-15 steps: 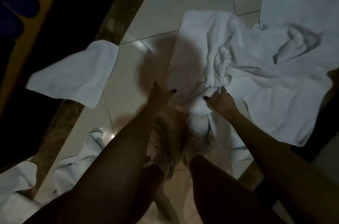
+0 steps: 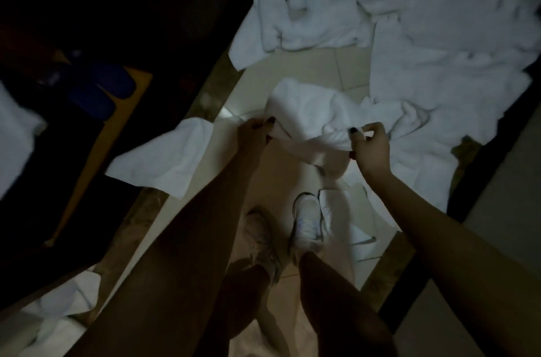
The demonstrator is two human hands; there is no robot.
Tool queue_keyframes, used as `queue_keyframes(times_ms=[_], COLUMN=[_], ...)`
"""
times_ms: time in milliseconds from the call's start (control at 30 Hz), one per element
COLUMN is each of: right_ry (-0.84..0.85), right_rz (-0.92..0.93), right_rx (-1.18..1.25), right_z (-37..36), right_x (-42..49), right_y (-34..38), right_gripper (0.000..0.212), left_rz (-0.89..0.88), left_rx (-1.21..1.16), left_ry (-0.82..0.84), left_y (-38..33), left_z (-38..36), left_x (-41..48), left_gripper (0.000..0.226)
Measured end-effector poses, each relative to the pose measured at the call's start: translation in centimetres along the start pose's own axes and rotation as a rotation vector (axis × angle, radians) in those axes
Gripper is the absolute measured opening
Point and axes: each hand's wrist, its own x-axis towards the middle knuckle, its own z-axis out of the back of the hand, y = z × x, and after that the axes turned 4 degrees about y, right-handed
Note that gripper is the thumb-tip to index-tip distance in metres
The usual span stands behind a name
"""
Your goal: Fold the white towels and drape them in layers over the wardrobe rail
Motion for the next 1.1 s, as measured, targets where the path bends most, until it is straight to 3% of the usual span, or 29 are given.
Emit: queue_keyframes(times_ms=[100,200,333,433,533,633,767,867,933,1000,1100], right_ry=[0.009,0.057,0.171,0.223,0.116,0.092,0.045,0.073,0.09,0.101,0.146], right_rz=[0.104,0.147,0.258,0.38,0.48,0.613,0.812,0.923,1.008,1.077,1.156], right_rx=[0.079,0.119,0.16,0.036,-0.034,-0.096,-0.185,-0.108,-0.061,-0.011,0.052], right_z=[4.3,8.9,15.1,19.3,22.3,23.9,24.4,24.3,24.2,24.1,24.1], right_x=[-2.5,-5.3,-10.4,-13.9,-17.3,-20.7,-24.1,-26.4,-28.2,-29.6,-31.6], right_y=[8.5,16.7,27.5,33.5,38.4,43.3,49.4,54.2,57.5,60.7,64.6], right_gripper=[0.005,0.018,0.021,0.021,0.023,0.034,0.032,0.026,0.028,0.034,0.038], left_rz=[-0.092,-0.134,-0.201,-0.245,-0.289,-0.335,-0.432,-0.569,-0.655,-0.716,-0.775], left_rx=[0.029,0.076,0.048,0.043,-0.004,-0.068,-0.099,-0.063,-0.104,-0.198,-0.303], left_ry=[0.045,0.106,0.165,0.191,0.217,0.184,0.125,0.035,0.017,0.009,0.058], left_y=[-9.4,-17.1,-27.5,-33.4,-38.1,-42.8,-47.9,-50.9,-52.8,-54.3,-56.0], left_z=[0.7,1.8,3.4,4.9,6.5,8.4,12.0,15.2,17.0,18.4,19.7], left_x=[-4.2,-7.9,-15.0,-20.3,-24.7,-28.7,-33.2,-36.2,-38.4,-40.6,-43.1], left_gripper=[0.04,0.048,0.035,0.029,0.022,0.021,0.025,0.022,0.005,0.023,0.016])
